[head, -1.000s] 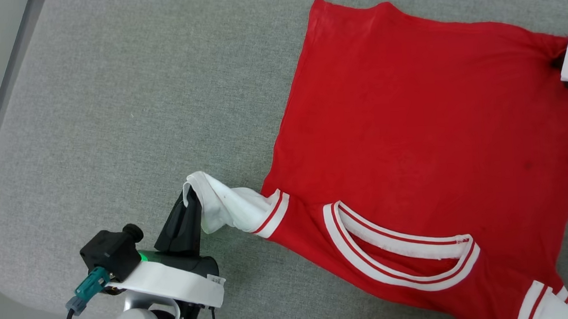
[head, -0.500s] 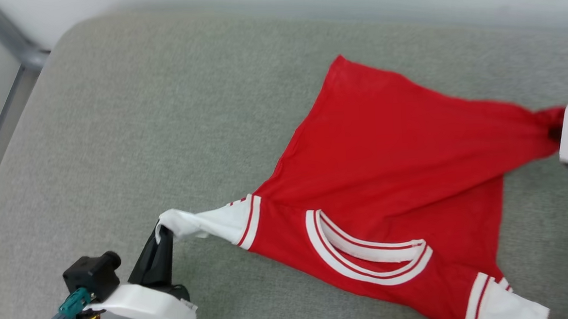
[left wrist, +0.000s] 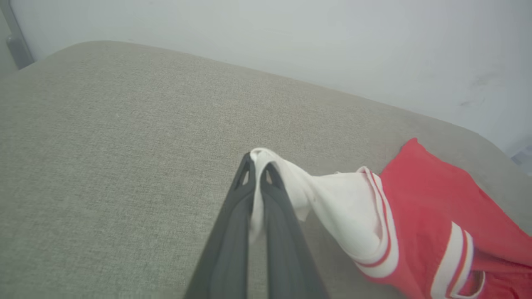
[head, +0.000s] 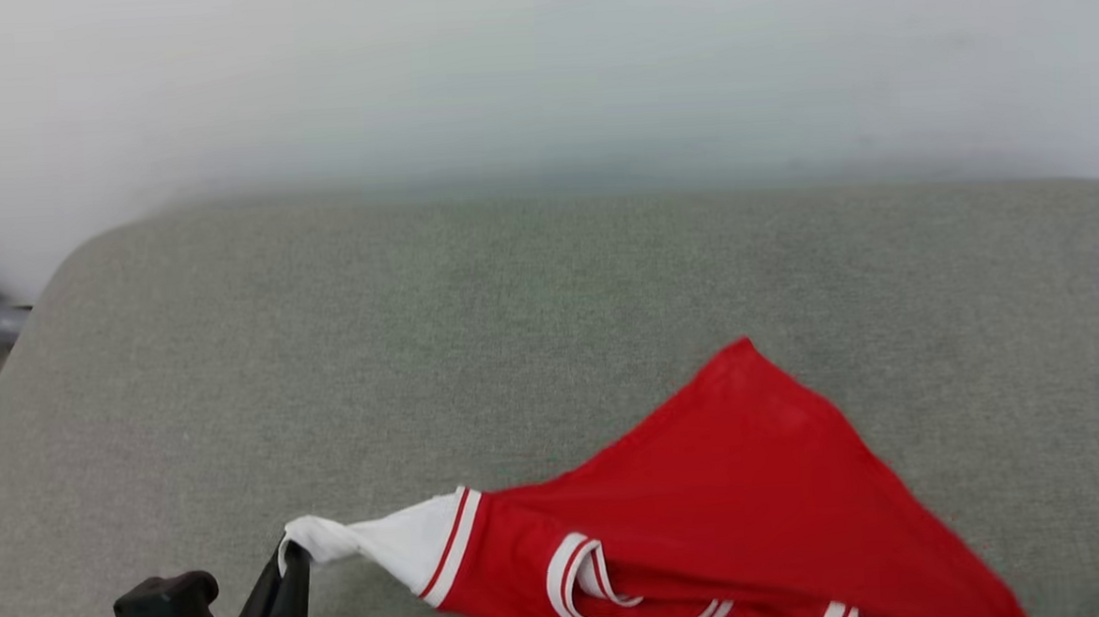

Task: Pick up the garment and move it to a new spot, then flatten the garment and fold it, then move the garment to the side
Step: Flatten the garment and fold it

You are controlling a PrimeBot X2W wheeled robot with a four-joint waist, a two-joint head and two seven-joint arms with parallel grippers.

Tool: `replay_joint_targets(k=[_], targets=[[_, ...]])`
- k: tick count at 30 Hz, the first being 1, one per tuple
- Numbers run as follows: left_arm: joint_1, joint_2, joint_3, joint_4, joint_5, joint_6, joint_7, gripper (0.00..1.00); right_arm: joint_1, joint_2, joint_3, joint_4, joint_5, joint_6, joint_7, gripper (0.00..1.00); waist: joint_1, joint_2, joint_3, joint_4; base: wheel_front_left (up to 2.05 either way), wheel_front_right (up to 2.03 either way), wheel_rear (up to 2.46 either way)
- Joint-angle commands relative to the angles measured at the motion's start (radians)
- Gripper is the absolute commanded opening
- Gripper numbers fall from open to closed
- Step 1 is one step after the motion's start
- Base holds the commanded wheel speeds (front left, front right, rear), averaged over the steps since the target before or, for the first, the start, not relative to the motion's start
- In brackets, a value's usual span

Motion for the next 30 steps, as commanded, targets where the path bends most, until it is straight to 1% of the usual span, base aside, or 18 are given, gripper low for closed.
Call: replay_joint_targets(k=[1,4,6,7,8,9,11,13,17,20,21,22,23,24,25,28,29,30], targets=[[0.015,0.004,0.003,0.003,-0.005,0.009,0.006,0.0,0.054,0.032,-0.019,-0.027,0.002,-0.001,-0.007,0.0,0.0002,-0.0001,-0.027,-0.013,0.0,0.0,0.0],[0.017,-0.001,0.007,-0.005,-0.011,0.021,0.012,0.0,0.144,0.076,-0.049,-0.058,0.017,-0.001,-0.016,0.0,0.0002,-0.0001,-0.033,-0.018,0.0,0.0,0.0],[0.013,0.002,0.003,-0.008,-0.009,0.024,0.017,0.0,0.178,0.089,-0.06,-0.067,0.031,-0.001,-0.033,0.0,0.0002,-0.0001,-0.035,-0.019,0.0,0.0,0.0],[0.012,0.003,0.002,-0.01,-0.009,0.025,0.02,0.0,0.187,0.091,-0.065,-0.068,0.047,-0.001,-0.045,0.15,0.0002,-0.0001,-0.035,-0.021,0.0,0.0,0.0],[0.011,0.006,0.0,-0.01,-0.008,0.026,0.023,0.0,0.191,0.093,-0.066,-0.071,0.069,-0.001,-0.066,0.59,0.0002,-0.0001,-0.036,-0.024,0.0,0.0,0.0],[0.009,0.006,-0.001,-0.013,-0.008,0.026,0.026,0.0,0.194,0.095,-0.061,-0.067,0.091,-0.001,-0.094,1.0,0.0002,-0.0001,-0.036,-0.026,0.0,0.0,0.0],[0.007,0.008,-0.002,-0.015,-0.007,0.028,0.03,0.0,0.196,0.095,-0.059,-0.056,0.123,-0.001,-0.163,1.0,0.0002,-0.0001,-0.036,-0.028,0.0,0.0,0.0],[0.006,0.006,-0.002,-0.018,-0.008,0.035,0.032,0.0,0.174,0.095,-0.055,-0.055,0.132,-0.001,-0.257,1.0,0.0002,-0.0001,-0.034,-0.03,0.0,0.0,0.0],[-0.002,0.005,-0.007,-0.025,-0.004,0.039,0.036,0.0,0.123,0.094,-0.032,-0.058,0.107,-0.001,-0.46,1.0,0.0002,-0.0001,-0.027,-0.025,0.0,0.0,0.0],[-0.016,0.003,-0.012,-0.029,0.0,0.038,0.038,0.0,0.068,0.093,-0.006,-0.057,0.065,-0.001,-0.62,1.0,0.0002,-0.0001,-0.014,-0.015,0.0,0.0,0.0],[-0.023,0.002,-0.015,-0.033,0.001,0.038,0.038,0.0,0.042,0.08,0.004,-0.057,0.049,-0.001,-0.677,1.0,0.0002,-0.0001,-0.005,-0.011,0.0,0.0,0.0],[-0.031,0.001,-0.018,-0.037,0.004,0.036,0.039,0.0,0.024,0.07,0.02,-0.045,0.044,-0.001,-0.711,1.0,0.0002,-0.0001,0.008,-0.004,0.0,0.0,0.0],[-0.031,0.001,-0.018,-0.037,0.004,0.036,0.039,0.0,0.024,0.07,0.02,-0.045,0.044,-0.001,-0.711,1.0,0.0002,-0.0001,0.008,-0.004,0.0,0.0,0.0],[-0.042,0.0,-0.02,-0.041,0.006,0.035,0.039,0.0,0.003,0.067,0.036,-0.035,0.048,-0.001,-0.743,1.0,0.0002,-0.0001,0.021,0.001,0.0,0.0,0.0],[-0.053,-0.001,-0.022,-0.044,0.008,0.033,0.037,0.0,-0.022,0.054,0.053,-0.025,0.043,-0.001,-0.766,1.0,0.0002,-0.0001,0.035,0.007,0.0,0.0,0.0],[-0.092,-0.008,-0.029,-0.052,0.016,0.026,0.031,0.0,-0.127,0.013,0.104,0.016,0.03,-0.001,-0.785,1.0,0.0002,-0.0001,0.085,0.026,0.0,0.0,0.0],[-0.108,-0.011,-0.032,-0.052,0.019,0.023,0.028,0.0,-0.158,-0.007,0.125,0.032,0.024,-0.001,-0.773,1.0,0.0002,-0.0001,0.103,0.033,0.0,0.0,0.0],[-0.149,-0.023,-0.043,-0.045,0.026,0.01,0.017,0.0,-0.261,-0.07,0.201,0.075,0.016,-0.001,-0.715,1.0,0.0002,-0.0001,0.146,0.052,0.0,0.0,0.0]])
